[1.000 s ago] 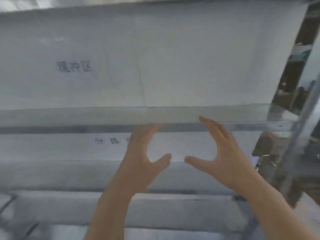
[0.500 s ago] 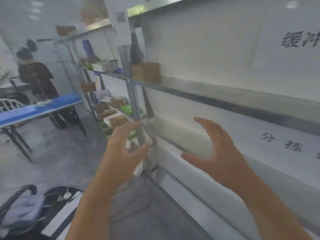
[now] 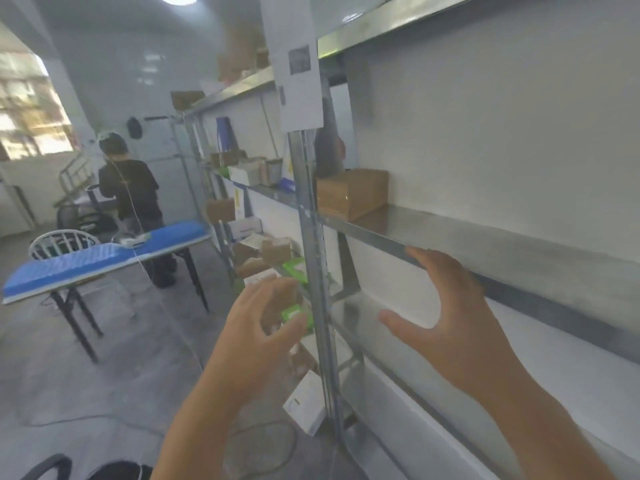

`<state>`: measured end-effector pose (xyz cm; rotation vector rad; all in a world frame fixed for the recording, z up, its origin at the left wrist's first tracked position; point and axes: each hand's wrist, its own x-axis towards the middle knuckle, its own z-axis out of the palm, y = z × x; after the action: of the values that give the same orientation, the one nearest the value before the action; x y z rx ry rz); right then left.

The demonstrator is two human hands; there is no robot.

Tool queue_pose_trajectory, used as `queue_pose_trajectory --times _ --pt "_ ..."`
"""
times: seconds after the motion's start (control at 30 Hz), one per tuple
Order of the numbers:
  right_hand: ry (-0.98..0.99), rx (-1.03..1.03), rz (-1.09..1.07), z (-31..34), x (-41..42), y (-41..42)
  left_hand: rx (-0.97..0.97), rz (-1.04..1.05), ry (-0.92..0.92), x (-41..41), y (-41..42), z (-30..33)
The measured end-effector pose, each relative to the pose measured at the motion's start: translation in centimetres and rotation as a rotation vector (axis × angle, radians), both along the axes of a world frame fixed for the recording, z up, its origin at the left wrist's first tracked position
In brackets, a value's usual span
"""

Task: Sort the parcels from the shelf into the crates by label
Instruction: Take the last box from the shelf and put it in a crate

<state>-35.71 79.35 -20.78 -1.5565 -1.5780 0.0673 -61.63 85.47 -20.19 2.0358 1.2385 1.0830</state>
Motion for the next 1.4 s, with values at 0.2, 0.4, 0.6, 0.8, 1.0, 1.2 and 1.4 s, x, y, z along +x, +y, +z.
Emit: queue_pose_trajectory --times 0.2,0.4,0.6,0.8,1.0,1.2,1.4 --pt "0.062 0.011 -0.036 2.8 2.9 11.5 0.004 0.018 -0.062 3.0 11.7 2.4" --pt "0.061 -0.087 -0.08 2.1 3.5 20.0 -0.09 -0.066 -0.089 5.2 21.7 2.1" --pt "0.076 -0.161 -0.156 3.0 2.8 28.0 -0.096 -0.158 -0.119 7.1 32.1 4.3" --pt "0.3 -0.138 -0.216 3.2 1.2 33.7 -0.118 -0.306 -0.193 9.7 38.4 4.4" --pt "0.841 -0.063 -0.287 3.7 0.5 36.0 -0.17 -0.364 -0.084 11.8 40.5 4.6" --pt "0.947 -0.063 -0.402 4.8 0.6 32.3 -0.205 -0.469 0.042 13.2 37.9 5.3" --pt "0.803 0.097 -0.428 4.8 2.0 23.8 -0.296 -0.741 -0.233 14.7 32.9 5.8"
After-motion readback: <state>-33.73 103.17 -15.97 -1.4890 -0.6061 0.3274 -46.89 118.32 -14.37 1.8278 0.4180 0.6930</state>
